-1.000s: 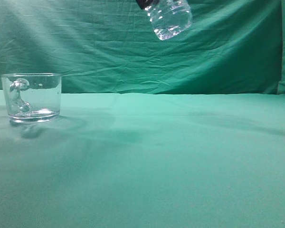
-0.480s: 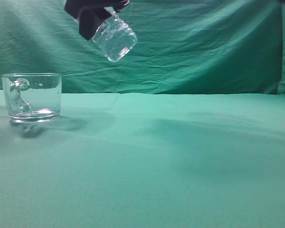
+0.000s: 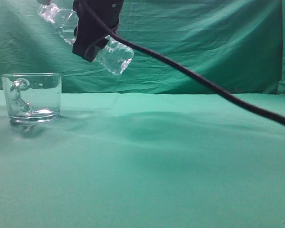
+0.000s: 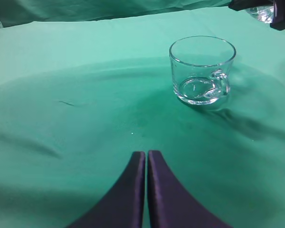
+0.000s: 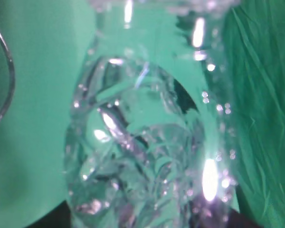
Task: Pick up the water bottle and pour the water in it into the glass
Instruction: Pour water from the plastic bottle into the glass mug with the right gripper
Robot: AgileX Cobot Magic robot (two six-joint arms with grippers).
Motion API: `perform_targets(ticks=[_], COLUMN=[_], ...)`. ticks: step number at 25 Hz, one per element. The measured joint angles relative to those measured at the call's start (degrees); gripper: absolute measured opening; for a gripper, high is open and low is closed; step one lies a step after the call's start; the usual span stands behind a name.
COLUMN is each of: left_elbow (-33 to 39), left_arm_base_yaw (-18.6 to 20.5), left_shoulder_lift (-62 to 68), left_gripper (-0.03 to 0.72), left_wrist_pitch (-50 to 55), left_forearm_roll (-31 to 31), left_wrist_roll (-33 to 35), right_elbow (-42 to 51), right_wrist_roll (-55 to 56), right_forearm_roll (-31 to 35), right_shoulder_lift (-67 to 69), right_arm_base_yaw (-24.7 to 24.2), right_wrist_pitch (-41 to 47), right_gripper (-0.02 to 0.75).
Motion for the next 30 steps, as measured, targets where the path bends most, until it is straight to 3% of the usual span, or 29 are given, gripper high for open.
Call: perform_targets(ticks=[12, 30], left_elbow=[0.0, 0.0], left_arm_base_yaw=[0.0, 0.0], left_shoulder_lift=[0.0, 0.0], left_gripper=[0.0, 0.0], left_wrist_pitch=[0.0, 0.0], left_forearm_roll=[0.0, 0.0], left_wrist_roll=[0.0, 0.0], right_elbow=[-0.38, -0.38], right_wrist_roll=[-0.14, -0.14], right_forearm_roll=[-16.61, -30.52], right_shoulder_lift=[0.0, 1.05], right_arm_base_yaw=[0.0, 0.0], right_wrist_pitch=[-0.45, -0.03], right_gripper=[0.272, 0.272])
